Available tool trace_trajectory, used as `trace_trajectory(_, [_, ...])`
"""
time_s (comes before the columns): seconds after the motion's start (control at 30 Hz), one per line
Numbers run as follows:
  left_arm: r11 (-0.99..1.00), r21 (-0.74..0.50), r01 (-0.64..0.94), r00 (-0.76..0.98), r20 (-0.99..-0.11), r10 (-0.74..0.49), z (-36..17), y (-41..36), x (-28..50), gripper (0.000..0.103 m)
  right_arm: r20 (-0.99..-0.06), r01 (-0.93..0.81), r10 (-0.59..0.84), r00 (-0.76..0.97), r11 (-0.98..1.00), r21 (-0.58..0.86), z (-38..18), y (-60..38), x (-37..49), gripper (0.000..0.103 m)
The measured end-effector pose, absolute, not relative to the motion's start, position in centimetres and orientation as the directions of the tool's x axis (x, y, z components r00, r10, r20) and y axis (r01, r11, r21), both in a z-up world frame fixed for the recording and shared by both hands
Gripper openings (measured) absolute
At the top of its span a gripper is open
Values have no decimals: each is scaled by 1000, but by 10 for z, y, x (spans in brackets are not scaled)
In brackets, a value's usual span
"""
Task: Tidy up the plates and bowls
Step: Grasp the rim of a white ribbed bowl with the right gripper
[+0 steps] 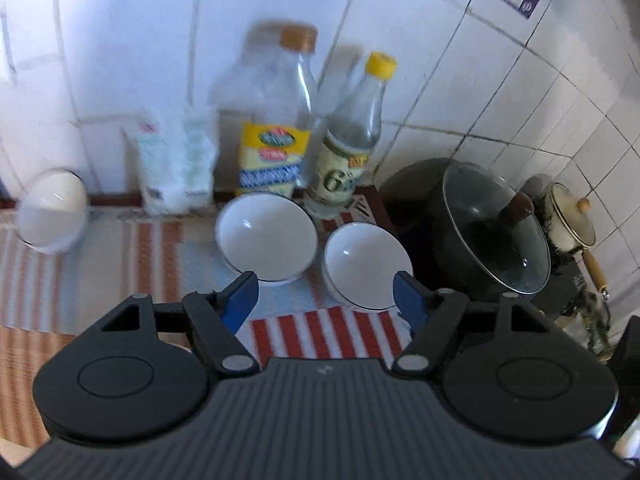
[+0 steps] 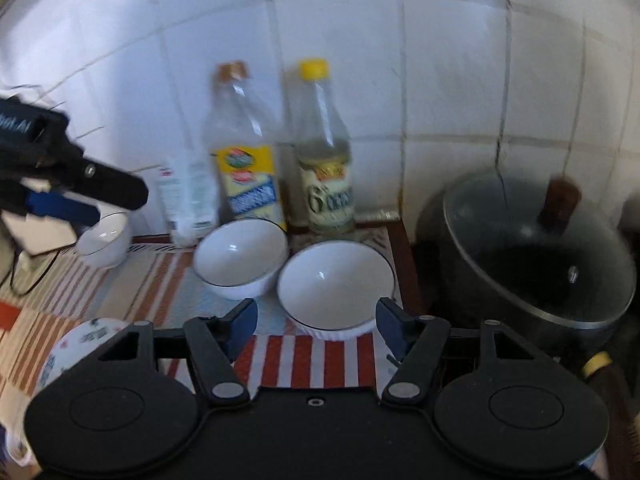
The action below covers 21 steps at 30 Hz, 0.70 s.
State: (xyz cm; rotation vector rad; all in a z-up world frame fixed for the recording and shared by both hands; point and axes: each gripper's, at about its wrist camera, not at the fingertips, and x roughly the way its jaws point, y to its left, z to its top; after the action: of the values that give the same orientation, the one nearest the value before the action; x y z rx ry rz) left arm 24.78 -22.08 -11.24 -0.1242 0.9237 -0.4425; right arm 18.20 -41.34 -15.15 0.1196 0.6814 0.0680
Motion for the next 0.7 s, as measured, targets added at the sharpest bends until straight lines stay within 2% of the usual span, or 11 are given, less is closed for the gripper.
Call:
trace_trajectory(0.23, [907, -339, 250, 474, -774, -420, -174, -246, 272, 65, -645, 21, 83, 759, 988, 152, -193, -435, 218, 70])
trace_trajectory(0.3, [911, -342, 229, 467, -783, -411, -188, -253, 278, 59, -650, 24, 93, 755, 986, 168, -203, -440, 227, 70])
trace_trajectory(0.4, [926, -323, 193, 465, -801, -376, -211, -266, 285, 58, -672, 33, 103, 733, 982, 187, -219, -444, 239, 70])
trace_trajectory(0.47, [942, -301, 151, 478, -812, -336, -224, -271, 290, 58, -691, 45, 120, 713, 975, 216, -228, -447, 249, 61])
trace_trajectory(0.6, [958, -261, 115, 476, -832, -284, -244, -277, 299, 55, -703, 67, 142, 697, 963, 261, -234, -451, 258, 57])
trace_trajectory(0.67, [958, -263, 113, 476, -832, -284, -248, -279, 303, 48, -704, 75, 142, 696, 960, 268, -237, -452, 261, 49])
trace_trajectory(0.7, [957, -267, 112, 470, -834, -287, -250, -280, 306, 40, -708, 83, 136, 693, 961, 265, -239, -452, 262, 47])
